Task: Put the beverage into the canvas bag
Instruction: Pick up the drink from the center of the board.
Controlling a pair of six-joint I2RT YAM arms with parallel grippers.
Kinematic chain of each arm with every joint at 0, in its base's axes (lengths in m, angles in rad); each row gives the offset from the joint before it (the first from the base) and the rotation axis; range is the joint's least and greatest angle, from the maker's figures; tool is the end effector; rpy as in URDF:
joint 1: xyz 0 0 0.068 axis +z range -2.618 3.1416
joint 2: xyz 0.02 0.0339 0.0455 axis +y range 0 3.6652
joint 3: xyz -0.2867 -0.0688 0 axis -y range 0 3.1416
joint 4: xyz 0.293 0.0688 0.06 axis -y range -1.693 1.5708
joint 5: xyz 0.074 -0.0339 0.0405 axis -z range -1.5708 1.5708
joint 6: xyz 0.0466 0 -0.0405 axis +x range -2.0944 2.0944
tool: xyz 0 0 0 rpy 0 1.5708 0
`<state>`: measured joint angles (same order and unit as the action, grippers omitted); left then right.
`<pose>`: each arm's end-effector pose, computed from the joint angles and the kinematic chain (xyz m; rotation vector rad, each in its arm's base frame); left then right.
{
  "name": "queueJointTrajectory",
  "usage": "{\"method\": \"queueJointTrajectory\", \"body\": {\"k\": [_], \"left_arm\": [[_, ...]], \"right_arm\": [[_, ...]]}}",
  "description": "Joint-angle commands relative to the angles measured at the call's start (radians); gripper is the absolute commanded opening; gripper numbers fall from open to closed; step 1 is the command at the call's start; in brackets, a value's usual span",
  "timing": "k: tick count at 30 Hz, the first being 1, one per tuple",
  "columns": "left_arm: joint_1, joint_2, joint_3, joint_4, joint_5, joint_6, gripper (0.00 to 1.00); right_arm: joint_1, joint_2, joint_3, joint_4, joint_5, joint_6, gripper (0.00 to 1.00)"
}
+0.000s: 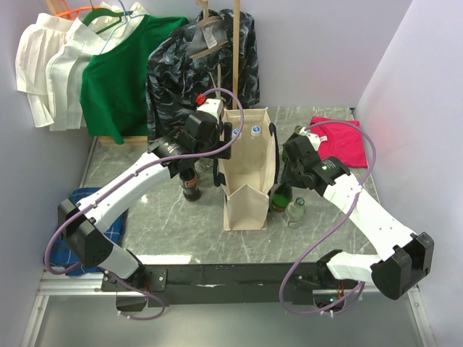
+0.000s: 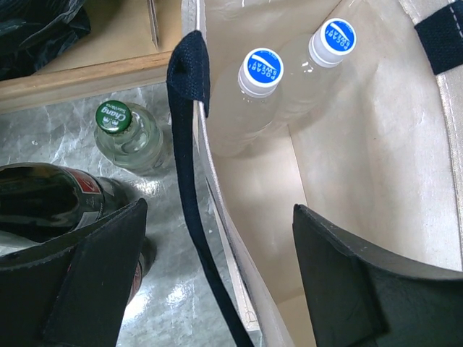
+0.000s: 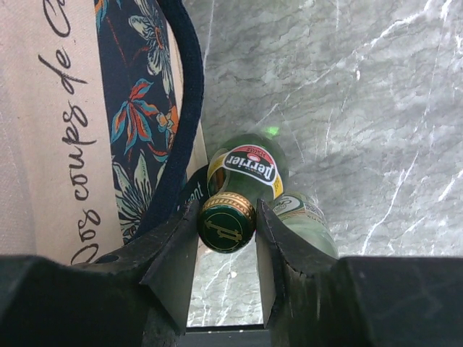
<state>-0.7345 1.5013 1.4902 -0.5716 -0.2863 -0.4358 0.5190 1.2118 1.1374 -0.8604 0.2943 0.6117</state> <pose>0.3004 -0.2535 0.3909 0.1545 2.1453 -0.3803 0.2554 0.1303 0.3246 0.2330 2.4425 0.1254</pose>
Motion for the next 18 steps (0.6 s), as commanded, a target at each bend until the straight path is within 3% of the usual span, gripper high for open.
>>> {"method": "queueJointTrajectory", "body": {"k": [1, 18], "left_arm": [[-0.002, -0.029, -0.008, 0.001, -0.011, -0.015, 0.86], [-0.002, -0.023, -0.015, 0.004, -0.011, -0.021, 0.86]], "right_arm": [[-0.005, 0.011, -0.025, 0.018, 0.014, -0.006, 0.36], [-0.007, 0.032, -0.036, 0.012, 0.002, -0.012, 0.43]]}}
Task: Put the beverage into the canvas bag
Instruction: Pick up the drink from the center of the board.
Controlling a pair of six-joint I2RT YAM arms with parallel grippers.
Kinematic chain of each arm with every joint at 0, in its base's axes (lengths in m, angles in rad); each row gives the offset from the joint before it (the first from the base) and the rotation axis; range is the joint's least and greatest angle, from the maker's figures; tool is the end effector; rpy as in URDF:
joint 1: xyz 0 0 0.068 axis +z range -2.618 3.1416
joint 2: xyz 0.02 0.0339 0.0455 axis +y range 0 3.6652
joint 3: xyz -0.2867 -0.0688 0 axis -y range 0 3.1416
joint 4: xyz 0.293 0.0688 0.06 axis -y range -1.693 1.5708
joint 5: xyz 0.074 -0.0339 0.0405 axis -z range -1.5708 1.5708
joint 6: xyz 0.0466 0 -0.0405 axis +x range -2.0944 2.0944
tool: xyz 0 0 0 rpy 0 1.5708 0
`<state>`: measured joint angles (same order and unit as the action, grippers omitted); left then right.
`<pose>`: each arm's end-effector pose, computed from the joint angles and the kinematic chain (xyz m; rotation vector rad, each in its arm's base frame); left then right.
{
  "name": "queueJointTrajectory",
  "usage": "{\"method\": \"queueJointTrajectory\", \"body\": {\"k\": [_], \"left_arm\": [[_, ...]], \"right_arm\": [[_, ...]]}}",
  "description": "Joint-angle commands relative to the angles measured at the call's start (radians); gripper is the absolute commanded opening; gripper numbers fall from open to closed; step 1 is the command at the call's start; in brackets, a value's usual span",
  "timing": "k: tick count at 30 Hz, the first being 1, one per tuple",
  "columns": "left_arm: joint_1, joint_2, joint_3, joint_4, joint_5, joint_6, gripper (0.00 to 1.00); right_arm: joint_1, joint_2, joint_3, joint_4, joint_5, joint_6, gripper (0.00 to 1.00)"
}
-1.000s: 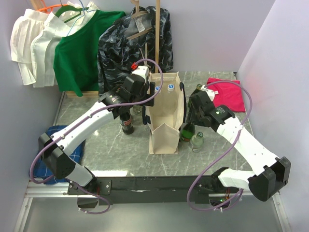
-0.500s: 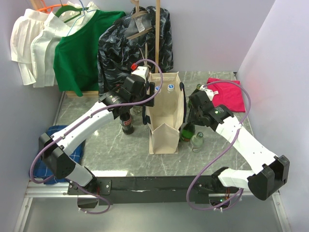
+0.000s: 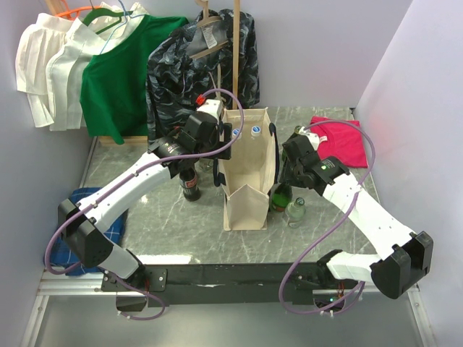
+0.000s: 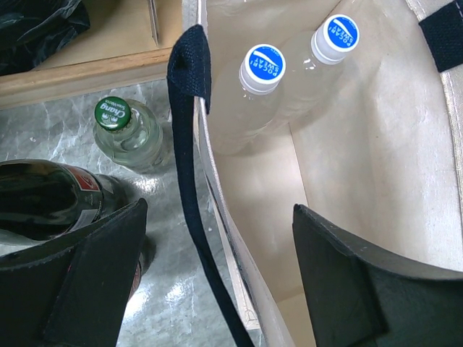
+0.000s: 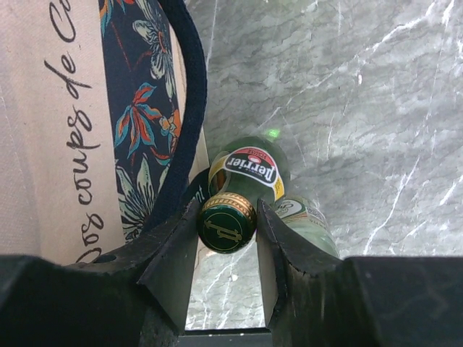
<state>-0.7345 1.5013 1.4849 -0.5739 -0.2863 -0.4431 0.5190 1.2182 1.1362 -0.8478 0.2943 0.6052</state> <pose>0.3002 -0.2534 0.3886 0.1486 2.1530 -0.3799 0.2575 0.1315 0.3233 0.2256 2.4387 0.1260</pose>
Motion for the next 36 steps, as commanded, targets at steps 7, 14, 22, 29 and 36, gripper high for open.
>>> {"method": "queueJointTrajectory", "body": {"k": [7, 14, 22, 29, 36], "left_arm": [[0.0, -0.018, -0.003, 0.005, -0.01, -0.011, 0.86], [-0.002, -0.012, 0.014, 0.003, -0.01, -0.003, 0.85], [-0.002, -0.001, 0.031, 0.003, -0.005, 0.004, 0.84], [-0.002, -0.01, 0.028, 0.0, -0.008, 0.001, 0.82], [-0.002, -0.018, 0.02, 0.002, -0.005, -0.005, 0.81]], "right_arm": [[-0.007, 0.03, -0.032, -0.013, 0.012, -0.004, 0.13], [-0.005, 0.023, -0.01, -0.042, 0.042, 0.001, 0.0], [-0.007, -0.023, 0.039, -0.065, 0.081, 0.001, 0.0], [-0.005, -0.051, 0.051, -0.048, 0.097, 0.001, 0.0], [-0.005, -0.071, 0.062, -0.034, 0.12, 0.004, 0.0]]}}
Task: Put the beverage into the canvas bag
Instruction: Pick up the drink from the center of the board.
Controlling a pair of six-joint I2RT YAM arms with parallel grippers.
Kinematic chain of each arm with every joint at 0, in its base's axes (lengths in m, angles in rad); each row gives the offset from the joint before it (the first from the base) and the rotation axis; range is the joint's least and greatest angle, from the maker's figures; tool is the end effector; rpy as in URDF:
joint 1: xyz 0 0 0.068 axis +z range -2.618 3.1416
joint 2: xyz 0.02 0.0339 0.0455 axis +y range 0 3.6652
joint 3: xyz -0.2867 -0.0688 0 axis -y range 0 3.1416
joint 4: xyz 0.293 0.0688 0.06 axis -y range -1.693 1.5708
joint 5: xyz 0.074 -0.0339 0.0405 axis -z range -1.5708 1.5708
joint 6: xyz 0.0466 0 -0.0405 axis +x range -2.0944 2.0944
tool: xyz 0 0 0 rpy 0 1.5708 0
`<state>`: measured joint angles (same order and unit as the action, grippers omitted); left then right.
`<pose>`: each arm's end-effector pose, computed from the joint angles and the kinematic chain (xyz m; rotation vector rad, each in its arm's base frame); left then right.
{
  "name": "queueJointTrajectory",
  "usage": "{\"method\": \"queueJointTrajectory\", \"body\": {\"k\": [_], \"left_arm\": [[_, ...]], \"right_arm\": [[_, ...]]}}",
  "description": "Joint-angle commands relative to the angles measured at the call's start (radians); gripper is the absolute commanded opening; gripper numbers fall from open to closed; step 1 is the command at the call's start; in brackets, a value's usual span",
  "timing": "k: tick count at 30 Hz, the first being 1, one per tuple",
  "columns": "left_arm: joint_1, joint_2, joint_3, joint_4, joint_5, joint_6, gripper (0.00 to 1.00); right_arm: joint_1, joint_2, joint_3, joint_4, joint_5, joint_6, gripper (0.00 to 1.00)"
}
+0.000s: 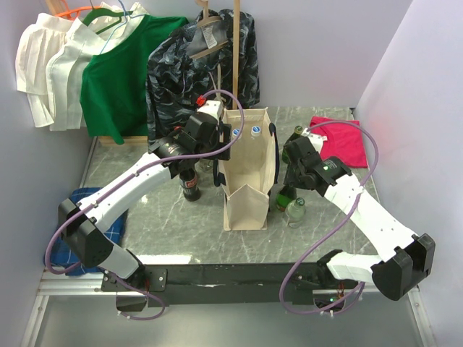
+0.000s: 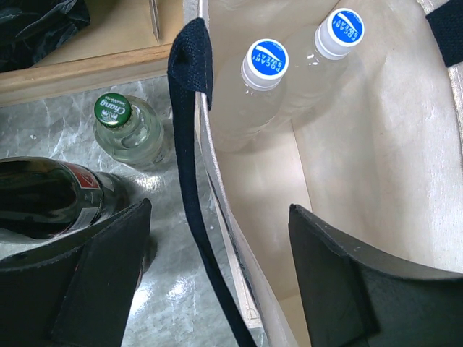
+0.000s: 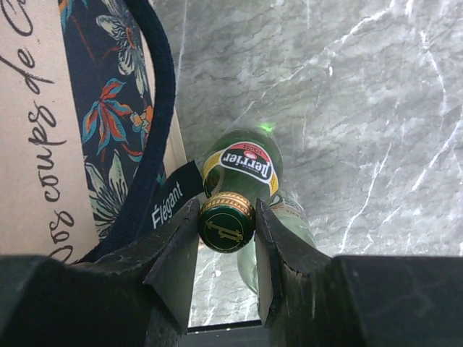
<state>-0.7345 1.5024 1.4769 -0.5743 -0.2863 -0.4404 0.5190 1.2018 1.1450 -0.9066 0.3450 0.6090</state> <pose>0.3004 -0.2535 0.3850 0.1540 2.1610 -0.3725 0.2508 0.1251 0.3274 0.2439 2.4425 0.0497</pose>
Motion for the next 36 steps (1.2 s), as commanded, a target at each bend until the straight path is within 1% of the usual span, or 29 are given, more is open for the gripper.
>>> {"method": "queueJointTrajectory", "body": {"k": [1, 16, 26, 30, 33, 34, 36], "left_arm": [[-0.002, -0.022, 0.028, 0.001, -0.004, -0.008, 0.81], [-0.002, -0.033, 0.02, -0.001, -0.008, -0.006, 0.81], [-0.002, -0.047, 0.031, -0.028, -0.001, -0.003, 0.81], [-0.002, -0.053, 0.022, -0.039, 0.01, -0.007, 0.79], [0.0, -0.064, -0.006, -0.027, 0.03, -0.018, 0.71], [-0.002, -0.065, -0.013, -0.024, 0.033, -0.02, 0.65], [-0.002, -0.065, -0.02, -0.025, 0.039, -0.024, 0.57]], "right_arm": [[-0.007, -0.056, 0.059, 0.026, 0.075, 0.0, 0.0], [-0.014, -0.048, 0.036, 0.107, 0.089, 0.026, 0.0], [-0.028, -0.022, 0.11, 0.081, 0.092, 0.026, 0.0], [-0.03, -0.015, 0.137, 0.069, 0.088, 0.025, 0.0], [-0.03, -0.011, 0.156, 0.06, 0.086, 0.023, 0.0], [-0.03, -0.011, 0.159, 0.058, 0.088, 0.023, 0.0], [-0.03, -0.007, 0.167, 0.054, 0.088, 0.021, 0.0]]}}
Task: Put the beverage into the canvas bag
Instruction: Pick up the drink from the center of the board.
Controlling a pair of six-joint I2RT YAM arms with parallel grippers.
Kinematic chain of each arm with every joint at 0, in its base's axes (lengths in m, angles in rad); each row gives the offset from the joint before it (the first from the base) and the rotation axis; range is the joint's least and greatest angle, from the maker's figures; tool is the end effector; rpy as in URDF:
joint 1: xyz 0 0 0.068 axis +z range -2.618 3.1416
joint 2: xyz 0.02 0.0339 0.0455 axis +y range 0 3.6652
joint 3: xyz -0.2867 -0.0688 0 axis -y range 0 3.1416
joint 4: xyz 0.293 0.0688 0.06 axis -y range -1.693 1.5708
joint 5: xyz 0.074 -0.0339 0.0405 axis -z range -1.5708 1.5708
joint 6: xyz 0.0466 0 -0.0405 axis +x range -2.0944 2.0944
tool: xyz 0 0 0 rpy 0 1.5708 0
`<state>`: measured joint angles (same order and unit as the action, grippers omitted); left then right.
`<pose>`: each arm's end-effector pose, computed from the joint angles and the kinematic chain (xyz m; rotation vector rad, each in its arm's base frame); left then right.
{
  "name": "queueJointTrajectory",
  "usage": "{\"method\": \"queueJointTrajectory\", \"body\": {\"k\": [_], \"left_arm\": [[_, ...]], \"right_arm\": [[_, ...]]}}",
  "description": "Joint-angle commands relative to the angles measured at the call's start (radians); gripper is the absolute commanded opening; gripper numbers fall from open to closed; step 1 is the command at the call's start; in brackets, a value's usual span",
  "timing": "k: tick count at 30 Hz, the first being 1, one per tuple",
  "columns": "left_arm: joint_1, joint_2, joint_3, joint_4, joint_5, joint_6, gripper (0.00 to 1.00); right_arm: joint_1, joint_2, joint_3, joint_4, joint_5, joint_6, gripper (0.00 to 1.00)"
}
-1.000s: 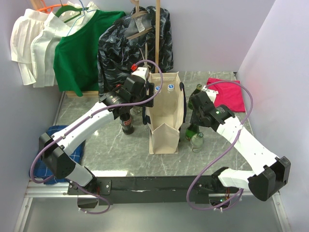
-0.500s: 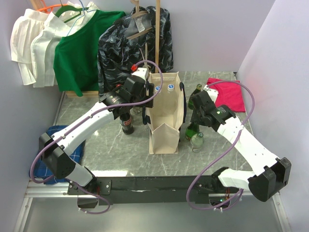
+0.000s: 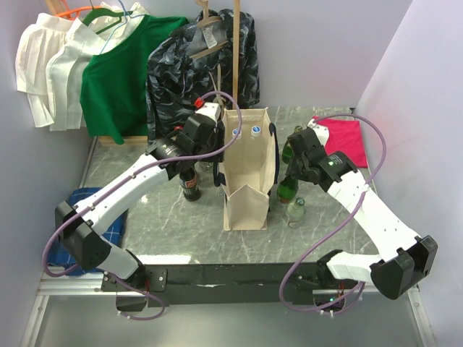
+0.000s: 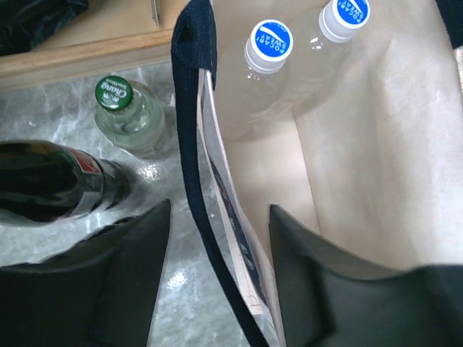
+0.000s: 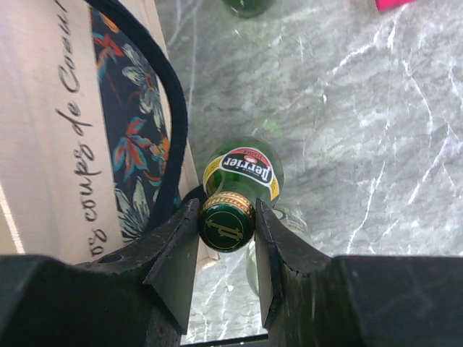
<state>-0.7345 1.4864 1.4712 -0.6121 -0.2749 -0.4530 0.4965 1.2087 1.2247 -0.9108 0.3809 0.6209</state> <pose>0.2949 -0.2493 0.3850 0.1542 2.1902 -0.3740 0.2578 0.1200 0.3548 0.3084 2.3613 0.0543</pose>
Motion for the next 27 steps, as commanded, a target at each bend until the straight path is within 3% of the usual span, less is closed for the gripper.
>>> {"method": "queueJointTrajectory", "body": {"k": [1, 10, 13, 27], "left_arm": [[-0.002, -0.051, -0.014, 0.011, 0.028, -0.013, 0.5], [-0.002, -0.034, 0.015, -0.001, 0.026, -0.007, 0.09], [-0.002, -0.034, 0.034, -0.006, 0.023, -0.004, 0.01], [-0.002, -0.041, 0.063, -0.006, 0.016, 0.002, 0.01]], "right_arm": [[-0.007, -0.012, 0.09, 0.056, 0.052, 0.01, 0.0], [-0.009, -0.012, 0.117, 0.039, 0.07, 0.007, 0.0], [-0.009, -0.009, 0.127, 0.035, 0.07, 0.005, 0.0], [-0.018, -0.003, 0.191, 0.004, 0.092, -0.012, 0.0]]}}
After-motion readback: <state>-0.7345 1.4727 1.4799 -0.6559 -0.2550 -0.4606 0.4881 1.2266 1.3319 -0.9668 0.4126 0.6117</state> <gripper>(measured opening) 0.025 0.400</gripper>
